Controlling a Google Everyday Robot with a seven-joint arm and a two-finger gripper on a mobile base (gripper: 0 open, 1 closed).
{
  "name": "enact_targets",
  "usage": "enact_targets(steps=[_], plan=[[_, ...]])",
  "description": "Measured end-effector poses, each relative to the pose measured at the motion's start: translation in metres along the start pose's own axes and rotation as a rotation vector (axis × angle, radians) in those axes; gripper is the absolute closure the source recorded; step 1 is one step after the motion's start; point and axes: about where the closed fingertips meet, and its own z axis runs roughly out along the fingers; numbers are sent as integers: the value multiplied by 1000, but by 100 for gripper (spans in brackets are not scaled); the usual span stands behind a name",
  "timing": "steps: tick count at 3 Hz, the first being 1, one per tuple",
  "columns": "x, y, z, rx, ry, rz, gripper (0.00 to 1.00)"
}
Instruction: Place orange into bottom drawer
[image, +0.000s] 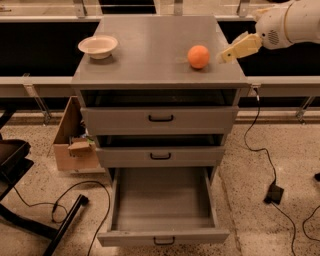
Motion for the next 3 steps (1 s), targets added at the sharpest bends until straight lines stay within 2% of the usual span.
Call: enact_targets(steps=[1, 2, 3], plan=[[2, -1, 3, 8, 0, 6, 0], [11, -16, 23, 55, -25, 58, 0], [19, -46, 52, 136, -53, 125, 0]])
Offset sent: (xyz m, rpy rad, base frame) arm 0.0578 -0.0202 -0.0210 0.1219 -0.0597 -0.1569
